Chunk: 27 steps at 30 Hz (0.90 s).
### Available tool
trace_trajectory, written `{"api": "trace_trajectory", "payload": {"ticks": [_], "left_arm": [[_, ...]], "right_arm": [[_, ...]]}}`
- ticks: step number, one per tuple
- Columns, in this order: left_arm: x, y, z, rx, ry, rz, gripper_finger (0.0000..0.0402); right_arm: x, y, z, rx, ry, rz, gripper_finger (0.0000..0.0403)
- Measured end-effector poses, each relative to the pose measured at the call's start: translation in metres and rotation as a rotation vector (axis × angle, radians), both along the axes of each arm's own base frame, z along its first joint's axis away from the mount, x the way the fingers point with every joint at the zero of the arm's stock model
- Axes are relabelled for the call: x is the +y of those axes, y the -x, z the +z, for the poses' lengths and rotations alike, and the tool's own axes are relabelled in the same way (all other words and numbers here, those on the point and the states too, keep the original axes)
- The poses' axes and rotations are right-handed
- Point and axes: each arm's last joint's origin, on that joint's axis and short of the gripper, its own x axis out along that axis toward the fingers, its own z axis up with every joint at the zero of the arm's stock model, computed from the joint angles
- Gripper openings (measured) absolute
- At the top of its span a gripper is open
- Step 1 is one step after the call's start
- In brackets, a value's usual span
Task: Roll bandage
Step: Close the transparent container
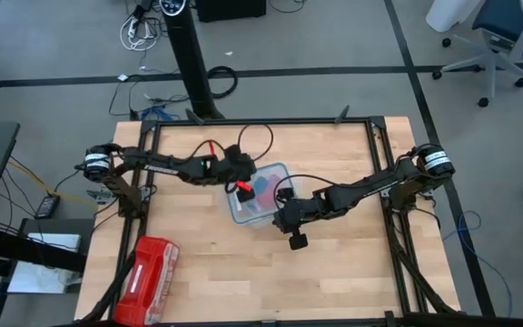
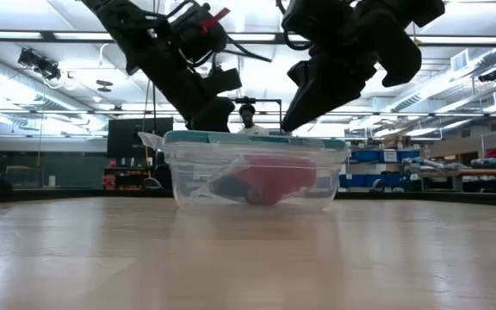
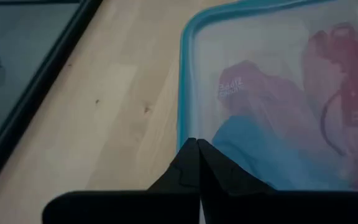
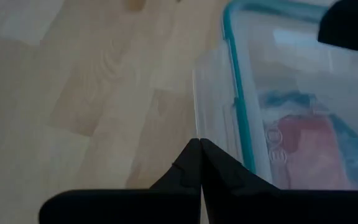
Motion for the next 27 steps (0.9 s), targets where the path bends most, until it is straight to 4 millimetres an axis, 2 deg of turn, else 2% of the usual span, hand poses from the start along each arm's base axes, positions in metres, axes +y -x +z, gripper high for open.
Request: {"api": "trace_trajectory", "payload": {"ticks": [5, 12, 19, 27], "left_arm": [[0.006, 0.001, 0.000, 0.000, 0.035, -0.016, 0.0000], [-0.004, 0.000, -0.001, 0.007, 0.069, -0.067, 0.0000], [-0.014, -0.001, -0.002, 0.007, 0.077, -0.091, 0.0000], [-0.022, -0.004, -0.002, -0.016, 0.075, -0.141, 0.0000]], "right_arm": [[-0.002, -0.005, 0.004, -0.061, 0.026, 0.020, 0.0000], [-0.029, -0.010, 0.005, -0.072, 0.058, -0.044, 0.0000], [-0.053, -0.003, -0.013, -0.012, -0.008, -0.110, 0.0000], [-0.056, 0.005, -0.025, 0.025, -0.075, -0.153, 0.0000]]}}
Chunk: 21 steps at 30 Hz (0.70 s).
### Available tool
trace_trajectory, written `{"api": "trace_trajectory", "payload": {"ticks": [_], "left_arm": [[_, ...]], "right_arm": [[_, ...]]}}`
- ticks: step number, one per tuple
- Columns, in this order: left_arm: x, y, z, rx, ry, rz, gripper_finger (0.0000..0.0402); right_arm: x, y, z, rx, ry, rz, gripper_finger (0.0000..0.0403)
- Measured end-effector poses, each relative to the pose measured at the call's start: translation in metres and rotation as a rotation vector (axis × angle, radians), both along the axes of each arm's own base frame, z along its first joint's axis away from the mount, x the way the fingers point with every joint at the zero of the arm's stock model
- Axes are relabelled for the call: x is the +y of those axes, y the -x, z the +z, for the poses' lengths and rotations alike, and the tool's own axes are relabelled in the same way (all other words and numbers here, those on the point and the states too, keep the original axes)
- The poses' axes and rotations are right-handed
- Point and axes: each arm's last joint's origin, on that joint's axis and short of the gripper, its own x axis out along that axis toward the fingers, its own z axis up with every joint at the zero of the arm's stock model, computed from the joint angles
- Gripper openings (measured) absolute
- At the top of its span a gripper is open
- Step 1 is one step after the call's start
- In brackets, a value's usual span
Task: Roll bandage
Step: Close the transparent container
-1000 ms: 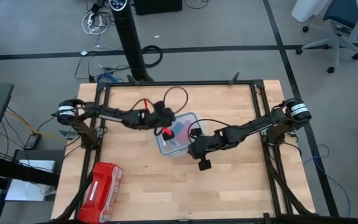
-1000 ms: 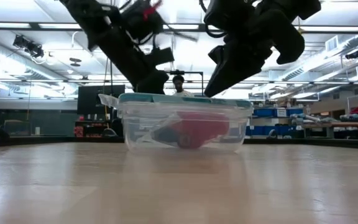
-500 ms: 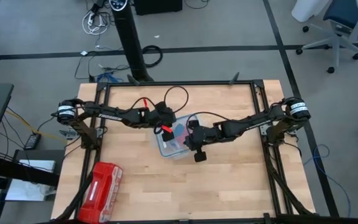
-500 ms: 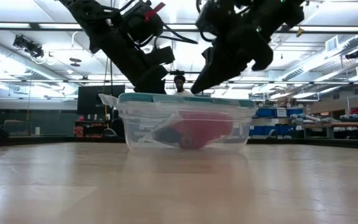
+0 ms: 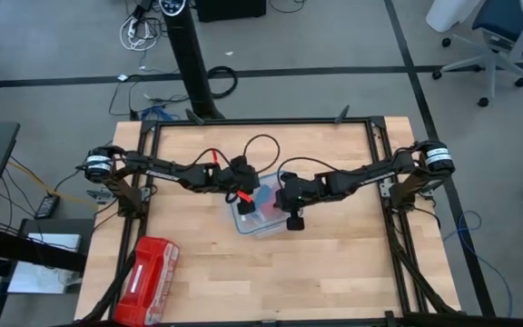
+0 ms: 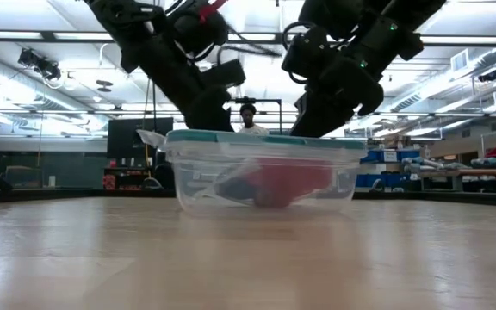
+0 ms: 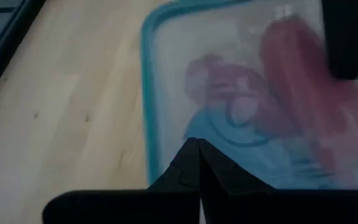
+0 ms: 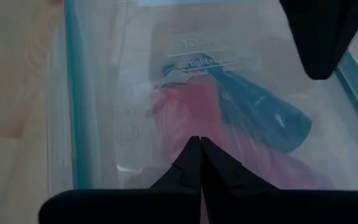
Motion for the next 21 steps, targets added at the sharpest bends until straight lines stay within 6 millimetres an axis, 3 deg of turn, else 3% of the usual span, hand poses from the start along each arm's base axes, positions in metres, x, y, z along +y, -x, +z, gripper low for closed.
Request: {"api": "trace_trajectory", "payload": {"ticks": [10, 16, 21], "left_arm": [[-0.018, -0.018, 0.035, -0.035, -0.009, -0.090, 0.0000], [-0.046, -0.012, 0.045, 0.153, 0.029, -0.185, 0.0000], [-0.070, 0.005, 0.040, 0.349, 0.058, -0.200, 0.0000]], "right_arm": [[0.000, 0.006, -0.006, 0.059, -0.056, -0.061, 0.0000], [0.000, 0.007, -0.007, 0.070, -0.091, -0.077, 0.0000], [0.000, 0.007, -0.008, 0.071, -0.095, -0.077, 0.0000]]}}
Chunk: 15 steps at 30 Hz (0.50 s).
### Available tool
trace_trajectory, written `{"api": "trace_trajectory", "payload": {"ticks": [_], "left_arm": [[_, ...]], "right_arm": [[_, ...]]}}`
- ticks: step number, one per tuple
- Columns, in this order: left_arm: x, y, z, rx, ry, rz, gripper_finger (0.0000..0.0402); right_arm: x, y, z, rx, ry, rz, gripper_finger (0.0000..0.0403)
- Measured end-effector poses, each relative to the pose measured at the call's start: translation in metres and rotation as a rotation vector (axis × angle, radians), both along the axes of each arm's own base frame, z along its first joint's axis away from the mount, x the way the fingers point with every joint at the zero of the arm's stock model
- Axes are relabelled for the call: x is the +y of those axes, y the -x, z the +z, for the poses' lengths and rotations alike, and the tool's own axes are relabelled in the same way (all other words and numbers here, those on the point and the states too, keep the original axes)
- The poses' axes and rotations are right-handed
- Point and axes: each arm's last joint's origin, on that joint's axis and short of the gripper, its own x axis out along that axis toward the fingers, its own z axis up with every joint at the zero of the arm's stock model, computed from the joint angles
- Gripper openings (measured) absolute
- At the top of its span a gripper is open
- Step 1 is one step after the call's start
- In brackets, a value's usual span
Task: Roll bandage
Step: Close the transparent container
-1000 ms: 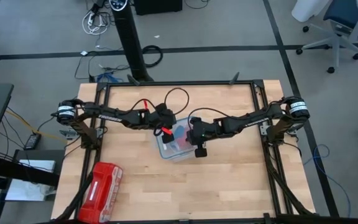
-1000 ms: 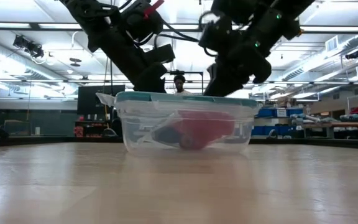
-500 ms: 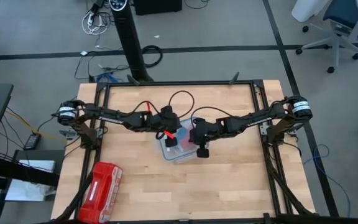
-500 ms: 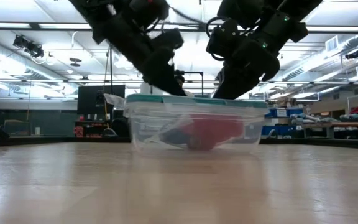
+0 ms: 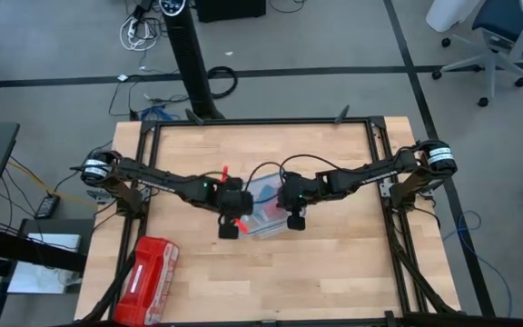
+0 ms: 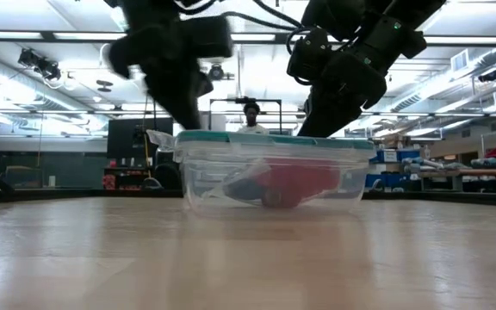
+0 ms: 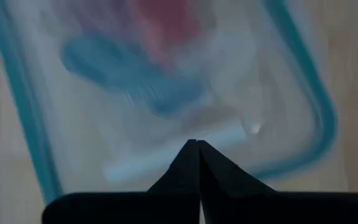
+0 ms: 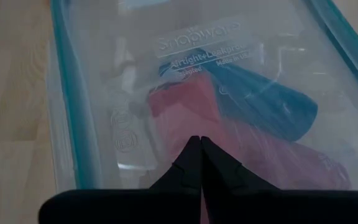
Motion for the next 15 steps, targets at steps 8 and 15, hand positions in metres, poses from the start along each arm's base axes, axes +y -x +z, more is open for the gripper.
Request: {"api": "trace_trajectory", "payload": {"ticks": [8, 15], "left_arm": [[-0.024, 0.020, -0.004, 0.141, -0.082, 0.031, 0.0000], [-0.033, 0.034, -0.009, 0.251, -0.096, 0.062, 0.0000]], "right_arm": [[0.000, -0.001, 0.000, -0.007, -0.011, -0.010, 0.0000], [-0.001, -0.001, 0.000, -0.006, -0.017, -0.019, 0.0000]]}}
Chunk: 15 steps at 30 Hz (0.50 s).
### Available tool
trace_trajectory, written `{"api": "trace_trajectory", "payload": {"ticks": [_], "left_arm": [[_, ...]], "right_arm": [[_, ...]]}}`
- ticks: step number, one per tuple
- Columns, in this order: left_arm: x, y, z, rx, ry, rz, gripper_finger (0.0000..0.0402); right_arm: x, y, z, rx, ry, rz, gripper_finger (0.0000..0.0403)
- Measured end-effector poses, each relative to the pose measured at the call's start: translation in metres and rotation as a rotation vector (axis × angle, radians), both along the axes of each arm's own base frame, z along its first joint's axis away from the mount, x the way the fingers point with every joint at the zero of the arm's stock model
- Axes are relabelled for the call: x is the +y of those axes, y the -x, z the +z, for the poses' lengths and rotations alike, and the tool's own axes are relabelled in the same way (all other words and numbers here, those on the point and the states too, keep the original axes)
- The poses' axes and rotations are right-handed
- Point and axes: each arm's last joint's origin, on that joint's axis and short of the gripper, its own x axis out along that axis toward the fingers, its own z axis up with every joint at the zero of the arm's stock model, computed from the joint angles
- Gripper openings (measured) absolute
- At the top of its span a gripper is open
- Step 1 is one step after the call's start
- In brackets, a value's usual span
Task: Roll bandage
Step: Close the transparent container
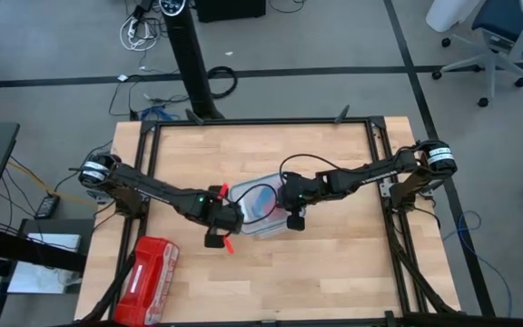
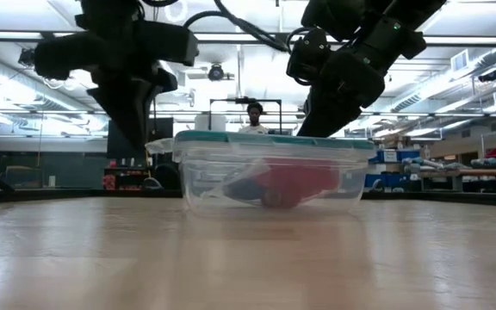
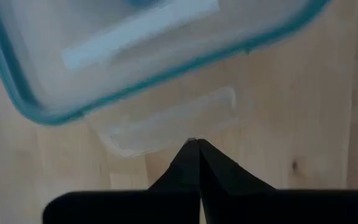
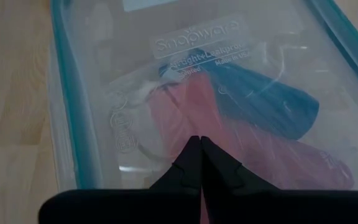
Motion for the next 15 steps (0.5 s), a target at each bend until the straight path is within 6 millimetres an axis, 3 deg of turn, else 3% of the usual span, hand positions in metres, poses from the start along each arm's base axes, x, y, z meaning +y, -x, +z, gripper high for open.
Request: {"api": "trace_trajectory", "payload": {"ticks": [15], "left_arm": [[-0.001, -0.005, -0.036, -0.258, -0.119, 0.005, 0.0000]], "right_arm": [[0.000, 0.002, -0.001, 0.016, -0.025, -0.002, 0.0000]]}}
